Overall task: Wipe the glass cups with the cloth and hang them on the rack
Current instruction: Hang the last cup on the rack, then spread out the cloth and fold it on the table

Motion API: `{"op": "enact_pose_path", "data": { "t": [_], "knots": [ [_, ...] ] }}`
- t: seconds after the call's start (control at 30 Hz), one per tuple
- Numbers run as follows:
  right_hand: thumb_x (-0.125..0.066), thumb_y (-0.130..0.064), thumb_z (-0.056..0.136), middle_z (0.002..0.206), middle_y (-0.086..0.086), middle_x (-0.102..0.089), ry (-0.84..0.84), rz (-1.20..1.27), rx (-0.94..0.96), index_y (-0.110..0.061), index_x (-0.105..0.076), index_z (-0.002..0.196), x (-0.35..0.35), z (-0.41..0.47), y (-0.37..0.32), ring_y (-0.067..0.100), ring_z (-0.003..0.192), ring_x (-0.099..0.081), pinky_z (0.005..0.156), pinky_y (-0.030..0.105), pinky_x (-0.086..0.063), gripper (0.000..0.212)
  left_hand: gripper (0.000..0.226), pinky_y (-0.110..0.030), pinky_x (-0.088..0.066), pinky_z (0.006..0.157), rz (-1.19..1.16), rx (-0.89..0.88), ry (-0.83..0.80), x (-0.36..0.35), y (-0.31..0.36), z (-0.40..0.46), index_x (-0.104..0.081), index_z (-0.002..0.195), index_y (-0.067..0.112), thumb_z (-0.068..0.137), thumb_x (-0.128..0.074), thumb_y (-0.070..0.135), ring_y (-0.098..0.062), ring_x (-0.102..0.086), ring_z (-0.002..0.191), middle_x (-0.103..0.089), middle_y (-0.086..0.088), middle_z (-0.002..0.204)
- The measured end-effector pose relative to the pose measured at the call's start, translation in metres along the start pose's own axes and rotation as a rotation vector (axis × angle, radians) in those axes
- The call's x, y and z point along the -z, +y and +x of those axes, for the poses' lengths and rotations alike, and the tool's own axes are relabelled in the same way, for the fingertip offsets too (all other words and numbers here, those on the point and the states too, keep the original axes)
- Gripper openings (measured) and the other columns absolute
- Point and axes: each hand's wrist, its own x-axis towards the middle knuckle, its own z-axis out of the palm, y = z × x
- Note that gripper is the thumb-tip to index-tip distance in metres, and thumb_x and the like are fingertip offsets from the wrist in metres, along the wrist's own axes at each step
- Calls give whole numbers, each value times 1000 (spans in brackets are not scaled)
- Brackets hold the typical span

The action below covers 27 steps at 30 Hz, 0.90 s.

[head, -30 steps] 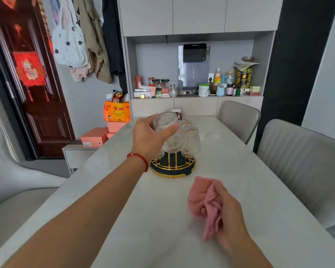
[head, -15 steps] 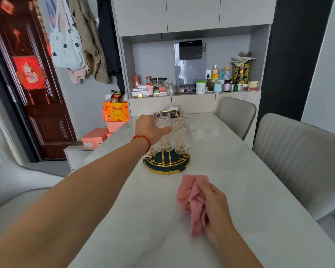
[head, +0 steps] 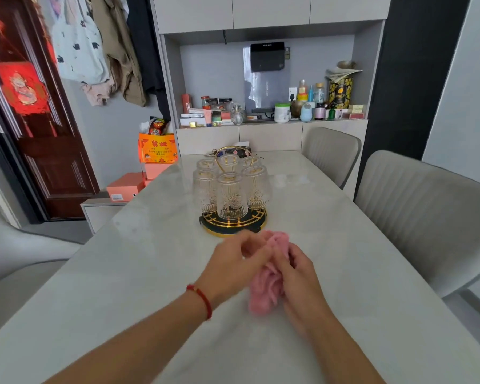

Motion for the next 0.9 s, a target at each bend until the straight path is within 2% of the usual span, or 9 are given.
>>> {"op": "enact_pose_path", "data": {
  "t": [0.07, 0.13, 0.2, 0.3, 0.4, 0.5, 0.67, 0.8, 0.9],
  "knots": [
    [-52, -28, 105, 120, 7, -74, -99, -7, 33, -24, -67, 127, -6, -4, 0, 18, 105, -73, 82, 33, -57, 27, 13, -19, -55, 81, -123, 45, -25, -5, -12, -17, -71, 102, 22, 91, -76, 27, -10, -69, 91, -76, 8, 94],
    [-46, -24, 108, 133, 5, -68, -168, 40, 22, -23, -62, 136, -8, -9, 1, 24, 122, -66, 100, 43, -51, 33, 18, -21, -56, 81, -137, 50, -10, 0, -20, -21, -69, 102, 22, 88, -79, 26, -8, -68, 89, -74, 9, 94],
    [-44, -18, 108, 135, 11, -66, -215, 147, -32, -16, -61, 137, -14, -16, -4, 30, 126, -63, 107, 48, -47, 34, 13, -24, -57, 79, -133, 28, 6, 15, -24, -23, -71, 98, 20, 88, -80, 22, -12, -68, 86, -74, 6, 91],
    [-49, -26, 106, 132, 16, -67, -269, 168, -84, -12, -65, 131, -24, -27, -16, 31, 123, -65, 107, 46, -47, 33, 5, -36, -61, 82, -139, 61, -51, 40, -24, -27, -74, 97, 15, 93, -75, 18, -27, -71, 90, -76, -6, 93],
    [-66, -30, 97, 121, 7, -74, -177, 114, -73, -7, -67, 119, -41, -40, -20, 26, 114, -70, 104, 52, -52, 32, 16, -40, -62, 87, -333, 124, -235, 67, -21, -38, -73, 107, 1, 98, -68, 13, -29, -75, 95, -77, -16, 103],
    [-77, -26, 87, 109, 10, -77, -63, 72, -111, -6, -71, 108, -56, -49, -17, 28, 106, -73, 98, 56, -55, 30, 18, -43, -59, 96, -470, 182, -334, 86, -21, -48, -70, 109, -6, 98, -65, 7, -25, -73, 96, -75, -16, 102],
    [-76, -26, 88, 107, 4, -78, -48, -15, -119, -8, -75, 102, -81, -64, -26, 25, 103, -74, 97, 53, -56, 23, 21, -38, -60, 88, -507, 210, -273, 97, -18, -66, -74, 102, 2, 95, -72, 21, -22, -75, 96, -78, -9, 98],
    [-72, -17, 88, 105, -1, -79, -40, -72, -168, -6, -75, 95, -90, -69, -38, 18, 92, -76, 78, 37, -62, 13, 18, -34, -62, 80, -371, 162, -193, 99, -17, -71, -77, 96, 2, 94, -74, 19, -21, -75, 85, -79, -11, 91],
    [-65, -27, 73, 84, -3, -71, -54, -302, -165, -9, -73, 82, -84, -67, -50, 19, 80, -63, 73, 34, -47, 22, 14, -31, -60, 72, -385, 208, -178, 108, -16, -67, -75, 92, -3, 96, -69, 9, -18, -71, 81, -75, -9, 85]
  ]
}}
